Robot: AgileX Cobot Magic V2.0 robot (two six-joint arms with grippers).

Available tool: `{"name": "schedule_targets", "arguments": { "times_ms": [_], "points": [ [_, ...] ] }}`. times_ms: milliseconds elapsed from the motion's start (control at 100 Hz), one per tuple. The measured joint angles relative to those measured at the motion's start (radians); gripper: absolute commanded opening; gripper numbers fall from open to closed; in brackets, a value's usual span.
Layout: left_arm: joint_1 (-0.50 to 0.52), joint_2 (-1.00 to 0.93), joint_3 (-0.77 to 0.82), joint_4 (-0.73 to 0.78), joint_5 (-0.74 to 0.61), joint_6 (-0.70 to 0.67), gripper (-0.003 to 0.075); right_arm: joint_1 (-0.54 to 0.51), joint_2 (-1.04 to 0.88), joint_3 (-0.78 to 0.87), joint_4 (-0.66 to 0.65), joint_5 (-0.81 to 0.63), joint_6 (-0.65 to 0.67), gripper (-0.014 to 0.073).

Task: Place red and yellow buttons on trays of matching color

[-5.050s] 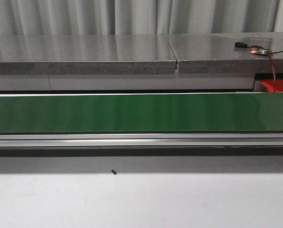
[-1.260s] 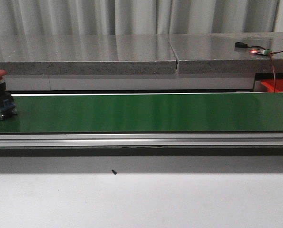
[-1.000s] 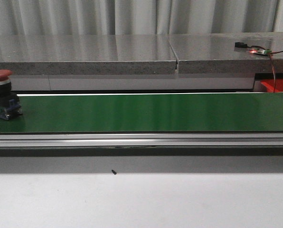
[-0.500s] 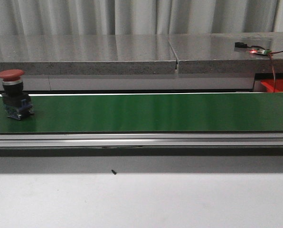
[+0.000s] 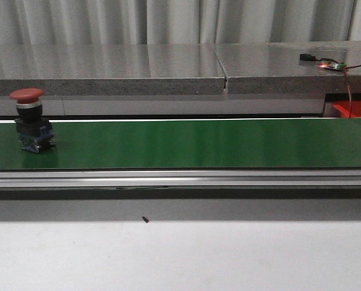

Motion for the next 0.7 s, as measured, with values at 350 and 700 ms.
{"name": "schedule_targets", "arguments": {
  "times_ms": [350, 700],
  "points": [
    [-0.047, -0.188, 0.0, -0.011, -0.024, 0.054, -0.0017, 0.0, 0.0, 0.0, 0.0, 0.0, 0.0, -0.0067],
    [-0.308, -0.372, 0.021, 0.063, -0.024, 0.069, -0.0019, 0.0, 0.0, 0.0, 0.0, 0.0, 0.0, -0.0067]
  ]
}}
